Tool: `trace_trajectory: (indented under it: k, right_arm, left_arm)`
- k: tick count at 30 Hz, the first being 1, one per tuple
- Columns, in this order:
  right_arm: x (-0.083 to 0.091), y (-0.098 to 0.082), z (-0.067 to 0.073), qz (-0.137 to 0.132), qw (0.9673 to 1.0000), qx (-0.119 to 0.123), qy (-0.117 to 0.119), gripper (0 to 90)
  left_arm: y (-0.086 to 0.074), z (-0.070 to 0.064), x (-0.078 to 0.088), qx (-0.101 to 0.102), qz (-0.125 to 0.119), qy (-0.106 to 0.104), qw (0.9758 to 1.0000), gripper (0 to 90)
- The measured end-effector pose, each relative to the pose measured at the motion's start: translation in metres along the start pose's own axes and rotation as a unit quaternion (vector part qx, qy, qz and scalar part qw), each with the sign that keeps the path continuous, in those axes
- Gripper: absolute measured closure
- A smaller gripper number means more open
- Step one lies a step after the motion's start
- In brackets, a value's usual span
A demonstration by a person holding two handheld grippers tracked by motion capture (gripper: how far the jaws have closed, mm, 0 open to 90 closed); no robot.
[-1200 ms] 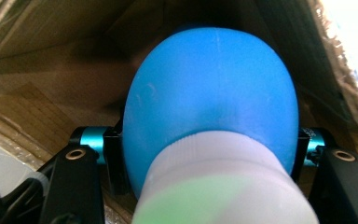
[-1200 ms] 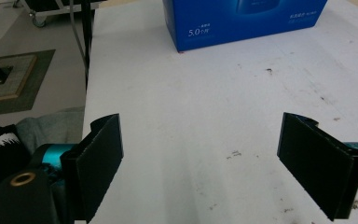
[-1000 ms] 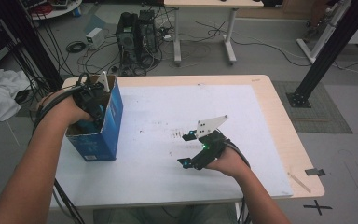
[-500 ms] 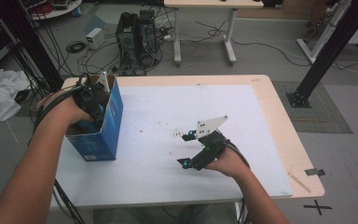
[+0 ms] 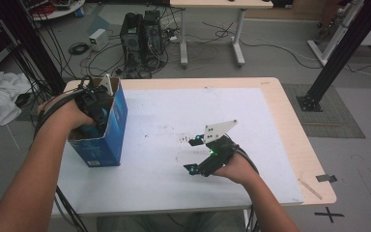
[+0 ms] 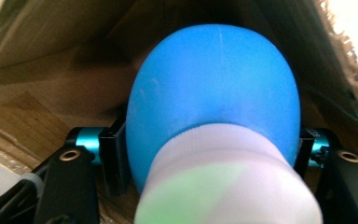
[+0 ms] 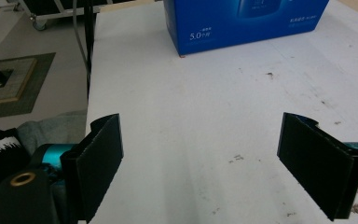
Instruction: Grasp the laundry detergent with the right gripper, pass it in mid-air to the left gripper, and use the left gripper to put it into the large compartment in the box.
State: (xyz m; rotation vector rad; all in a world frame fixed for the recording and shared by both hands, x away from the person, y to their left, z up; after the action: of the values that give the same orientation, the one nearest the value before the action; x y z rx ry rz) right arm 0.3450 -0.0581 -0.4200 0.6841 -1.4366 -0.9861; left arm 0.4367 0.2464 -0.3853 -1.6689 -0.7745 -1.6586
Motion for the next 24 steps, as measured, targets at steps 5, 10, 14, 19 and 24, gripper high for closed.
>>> trace_trajectory:
  k: [5, 10, 14, 19, 24]
  right_arm:
    - [0.001, 0.0, 0.0, 0.001, 1.0, -0.001, 0.0, 13.5]
    - [0.001, 0.0, 0.0, -0.001, 1.0, 0.001, 0.001, 13.5]
    - [0.001, 0.0, 0.0, 0.0, 1.0, 0.0, 0.0, 13.5]
    - [0.0, 0.0, -0.001, -0.002, 1.0, 0.002, 0.001, 13.5]
    - [0.0, 0.001, 0.0, -0.003, 1.0, 0.0, 0.002, 13.5]
  left_arm:
    - [0.0, 0.0, 0.003, -0.002, -0.002, 0.0, 1.0, 32.2]
    - [0.0, -0.001, 0.006, -0.004, -0.002, -0.004, 1.0, 31.3]
    - [-0.001, -0.003, 0.007, -0.006, -0.002, -0.008, 0.9999, 30.9]
    - [0.0, -0.003, 0.011, -0.003, -0.012, -0.001, 0.9999, 30.5]
    - [-0.003, -0.003, 0.016, -0.016, -0.008, -0.004, 0.9998, 28.1]
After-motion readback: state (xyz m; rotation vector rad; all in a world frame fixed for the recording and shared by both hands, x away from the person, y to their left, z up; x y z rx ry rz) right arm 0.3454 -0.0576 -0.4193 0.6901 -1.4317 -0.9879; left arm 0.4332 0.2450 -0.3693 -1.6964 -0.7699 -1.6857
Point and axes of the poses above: each handheld gripper's, and its own axes: x roughly backward along the jaws, y roughly out of its top, z roughly to its left, the point moved 10 cm from there along -x, roughly forward along the jaws, and after that the axes turned 4 degrees about -z, right-handed, at the moved point
